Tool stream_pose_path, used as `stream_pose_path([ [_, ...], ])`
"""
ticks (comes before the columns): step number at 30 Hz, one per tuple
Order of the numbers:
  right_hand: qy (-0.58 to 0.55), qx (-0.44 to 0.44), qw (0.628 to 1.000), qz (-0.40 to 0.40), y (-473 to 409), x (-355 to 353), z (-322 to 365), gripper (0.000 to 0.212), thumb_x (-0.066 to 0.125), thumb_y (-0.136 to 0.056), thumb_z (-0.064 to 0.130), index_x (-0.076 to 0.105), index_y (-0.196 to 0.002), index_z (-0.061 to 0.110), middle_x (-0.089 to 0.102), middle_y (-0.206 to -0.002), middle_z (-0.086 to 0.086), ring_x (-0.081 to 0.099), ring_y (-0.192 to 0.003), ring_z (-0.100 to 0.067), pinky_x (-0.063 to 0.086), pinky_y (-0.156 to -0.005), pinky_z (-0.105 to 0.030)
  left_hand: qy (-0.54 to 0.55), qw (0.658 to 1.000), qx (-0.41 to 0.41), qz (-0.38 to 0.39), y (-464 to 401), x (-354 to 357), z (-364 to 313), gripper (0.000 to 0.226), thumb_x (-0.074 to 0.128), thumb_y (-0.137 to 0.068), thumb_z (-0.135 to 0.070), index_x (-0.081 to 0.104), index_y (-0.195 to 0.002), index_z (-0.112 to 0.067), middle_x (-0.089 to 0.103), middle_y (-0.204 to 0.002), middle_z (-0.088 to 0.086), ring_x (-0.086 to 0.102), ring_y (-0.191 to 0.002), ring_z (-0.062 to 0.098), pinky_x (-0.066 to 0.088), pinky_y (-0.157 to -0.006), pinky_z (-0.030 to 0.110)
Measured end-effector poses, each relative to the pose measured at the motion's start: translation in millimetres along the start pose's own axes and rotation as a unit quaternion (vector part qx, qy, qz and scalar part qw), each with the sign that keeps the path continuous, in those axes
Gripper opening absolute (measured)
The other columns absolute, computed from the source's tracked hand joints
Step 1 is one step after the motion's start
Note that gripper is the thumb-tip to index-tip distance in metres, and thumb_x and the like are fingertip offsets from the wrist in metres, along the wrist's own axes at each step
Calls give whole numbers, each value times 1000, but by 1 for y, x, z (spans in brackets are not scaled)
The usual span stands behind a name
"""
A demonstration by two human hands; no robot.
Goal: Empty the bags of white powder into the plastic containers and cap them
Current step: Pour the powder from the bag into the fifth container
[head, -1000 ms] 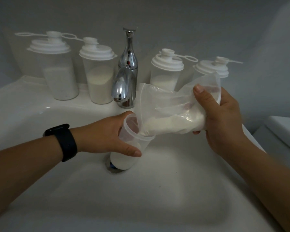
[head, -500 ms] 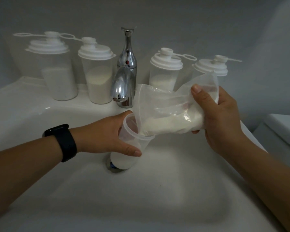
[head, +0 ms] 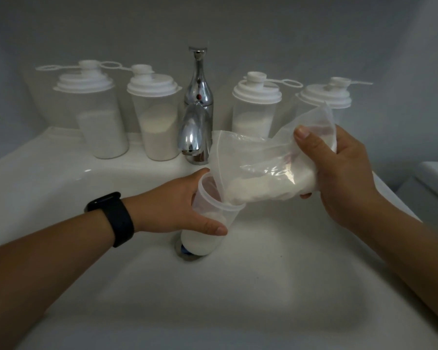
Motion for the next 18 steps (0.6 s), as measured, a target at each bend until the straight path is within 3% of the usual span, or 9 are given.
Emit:
stream_pose_path([
  [7,-2,-11,1000,2,0,0,0,24,68,-82,47,69,-94,27,72,-71,3,66,-54,-19,44,-38,-26,0,1000,6,3,-1,0,0,97,88,-65,-51,37,-147,-44,55,-137,-33,52,-125,-11,45,-104,16],
  [18,-1,-12,1000,-1,0,-1,1,23,73,-85,47,68,-95,27,73,-72,3,68,-55,-18,45,-38,-26,0,1000,2,3,-1,1,0,97,87,-63,-53,37,-145,-47,55,-136,-34,51,-125,-13,44,-99,10],
])
Point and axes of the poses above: each hand's wrist, its own y-axis away from the middle knuckle, its own x-axis out of the palm, z = x × y, the point moved 10 cm from there along -y, towards the middle knuckle
